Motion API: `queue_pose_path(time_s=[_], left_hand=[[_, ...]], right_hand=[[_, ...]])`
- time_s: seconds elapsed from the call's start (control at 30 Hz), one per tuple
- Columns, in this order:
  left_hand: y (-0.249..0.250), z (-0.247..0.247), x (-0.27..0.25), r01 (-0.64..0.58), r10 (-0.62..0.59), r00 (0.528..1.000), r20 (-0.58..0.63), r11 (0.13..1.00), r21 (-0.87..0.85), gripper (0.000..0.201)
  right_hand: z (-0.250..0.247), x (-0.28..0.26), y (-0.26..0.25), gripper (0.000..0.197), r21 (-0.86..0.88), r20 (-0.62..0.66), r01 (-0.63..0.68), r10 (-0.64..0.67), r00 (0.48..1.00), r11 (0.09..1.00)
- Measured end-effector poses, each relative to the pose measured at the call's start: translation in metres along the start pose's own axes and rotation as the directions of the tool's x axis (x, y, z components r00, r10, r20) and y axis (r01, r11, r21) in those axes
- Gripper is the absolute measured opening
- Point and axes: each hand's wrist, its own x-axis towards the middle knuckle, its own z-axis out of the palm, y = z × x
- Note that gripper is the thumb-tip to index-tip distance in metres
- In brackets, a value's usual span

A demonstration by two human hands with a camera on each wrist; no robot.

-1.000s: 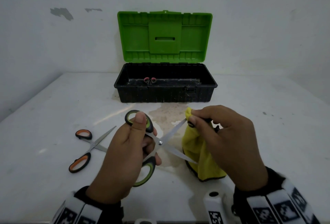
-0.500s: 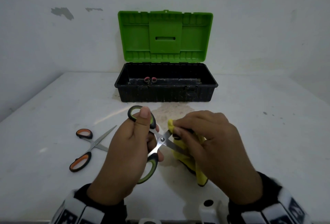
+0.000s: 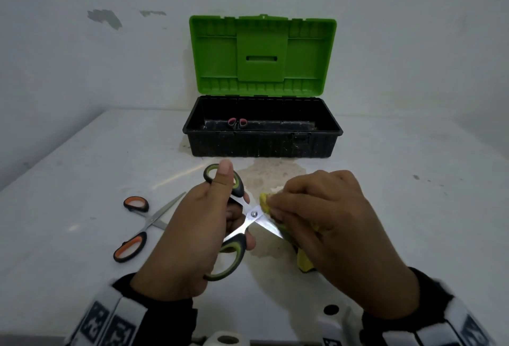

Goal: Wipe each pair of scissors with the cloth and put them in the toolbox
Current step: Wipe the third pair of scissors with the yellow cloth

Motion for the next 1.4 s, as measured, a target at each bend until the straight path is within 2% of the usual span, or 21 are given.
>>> queue_pose_path(time_s=[0.1,0.23,0.37,0.57,0.67,0.8,0.93,1.13,1.23,1.33,1.4], left_hand=[[0.000,-0.001,-0.001,0.025,-0.025,1.000,0.004,1.000,0.016,0.052],[0.001,0.000,0.000,0.023,-0.023,1.000,0.001,0.999,0.036,0.055],[0.001,0.000,0.002,0.004,-0.004,1.000,-0.010,0.999,0.037,0.051],[-0.002,-0.002,0.005,-0.051,0.049,0.999,0.015,0.992,0.116,0.069],[0.000,-0.002,0.004,-0.079,0.076,0.997,0.028,0.988,0.136,0.070],[0.004,0.002,0.001,-0.106,0.100,0.994,0.041,0.976,0.188,0.064],[0.005,0.002,0.004,-0.114,0.109,0.993,0.036,0.970,0.213,0.052],[0.003,0.002,0.003,-0.096,0.082,0.994,0.074,0.972,0.214,0.055],[0.006,0.001,0.003,-0.087,0.083,0.996,0.031,0.982,0.168,0.052],[0.005,0.000,0.005,-0.132,0.131,0.991,0.021,0.975,0.177,0.056],[0.003,0.000,0.006,-0.148,0.143,0.989,0.038,0.972,0.181,0.060]], right_hand=[[0.000,-0.001,-0.002,0.021,0.014,0.050,0.054,-0.054,0.997,0.998],[-0.002,0.000,0.007,0.022,0.025,-0.013,-0.003,0.003,1.000,1.000],[0.002,-0.001,-0.003,0.022,0.049,0.040,0.021,-0.023,0.999,0.999],[0.005,0.000,0.004,0.024,0.040,-0.004,-0.028,0.028,1.000,0.999],[0.008,0.000,-0.003,0.023,0.044,0.026,0.009,-0.010,1.000,0.999],[0.007,0.002,-0.001,0.024,0.014,0.003,0.020,-0.020,1.000,1.000],[0.008,0.001,-0.009,0.021,-0.043,0.023,0.101,-0.100,0.995,0.994],[0.001,-0.001,-0.003,0.021,-0.121,0.084,0.178,-0.169,0.982,0.977],[-0.002,-0.006,0.014,0.019,-0.110,0.085,0.138,-0.129,0.988,0.984],[-0.009,-0.007,0.024,0.019,-0.029,0.011,0.037,-0.037,0.999,0.999],[-0.011,-0.003,0.016,0.021,-0.007,-0.021,0.030,-0.030,0.999,1.000]])
